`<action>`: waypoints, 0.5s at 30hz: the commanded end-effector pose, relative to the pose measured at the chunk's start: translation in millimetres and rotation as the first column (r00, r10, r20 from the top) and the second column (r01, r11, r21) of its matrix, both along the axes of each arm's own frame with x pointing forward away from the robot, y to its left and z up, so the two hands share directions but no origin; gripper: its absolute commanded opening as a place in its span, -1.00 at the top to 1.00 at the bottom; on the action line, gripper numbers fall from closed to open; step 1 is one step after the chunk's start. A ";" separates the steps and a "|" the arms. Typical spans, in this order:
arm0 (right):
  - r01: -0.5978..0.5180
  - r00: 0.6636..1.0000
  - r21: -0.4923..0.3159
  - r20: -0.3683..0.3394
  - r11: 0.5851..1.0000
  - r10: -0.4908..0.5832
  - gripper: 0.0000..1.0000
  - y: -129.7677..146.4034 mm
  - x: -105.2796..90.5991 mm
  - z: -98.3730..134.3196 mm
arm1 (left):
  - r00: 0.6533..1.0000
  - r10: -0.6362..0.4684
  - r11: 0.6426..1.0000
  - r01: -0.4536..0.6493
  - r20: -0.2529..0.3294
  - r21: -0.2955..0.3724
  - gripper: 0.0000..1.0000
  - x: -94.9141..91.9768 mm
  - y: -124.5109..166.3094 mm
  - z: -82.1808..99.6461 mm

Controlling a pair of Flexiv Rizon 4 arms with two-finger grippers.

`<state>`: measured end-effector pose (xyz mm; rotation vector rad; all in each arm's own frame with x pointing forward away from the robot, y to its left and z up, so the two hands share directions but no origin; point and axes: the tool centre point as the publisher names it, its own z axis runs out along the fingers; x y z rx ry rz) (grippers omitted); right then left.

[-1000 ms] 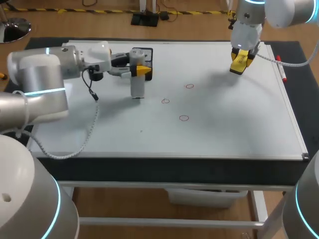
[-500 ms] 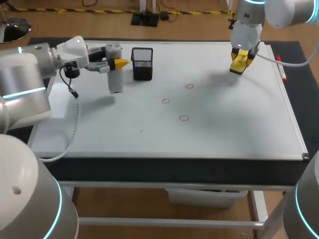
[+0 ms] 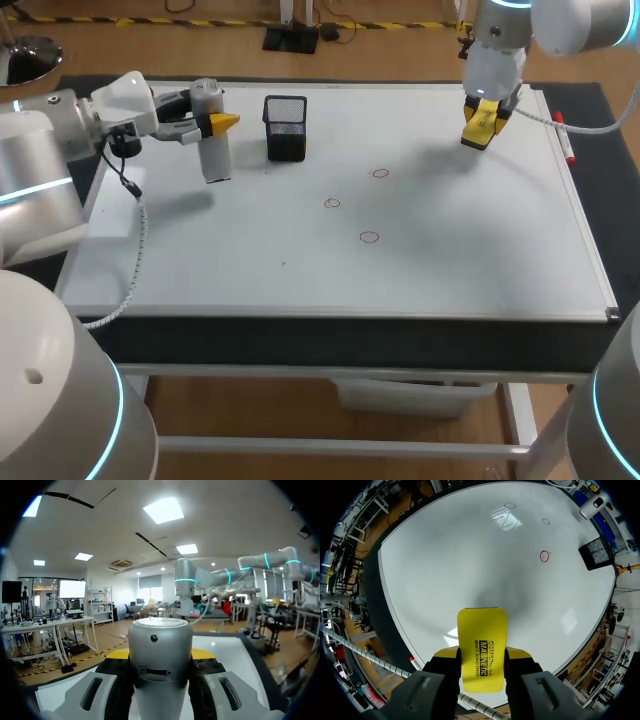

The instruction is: Pick up the inspection probe, press it on each red-marked spot on the whiteboard one by one, put down the probe, pick up the eraser, and wipe off all the red marks.

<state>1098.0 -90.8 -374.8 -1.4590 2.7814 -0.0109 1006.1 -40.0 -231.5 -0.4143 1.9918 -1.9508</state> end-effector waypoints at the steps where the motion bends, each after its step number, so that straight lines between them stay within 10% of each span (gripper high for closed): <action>1: -0.002 1.000 -0.003 -0.002 1.000 0.002 1.00 -0.8 0.1 2.1 | 1.000 -0.002 1.000 0.002 0.004 -0.004 1.00 -0.4 1.0 -0.9; 15: -0.208 0.978 -0.066 0.004 0.976 0.209 1.00 94.4 -30.6 6.5 | 1.000 -0.002 1.000 0.002 0.004 -0.004 1.00 -0.4 1.0 -0.9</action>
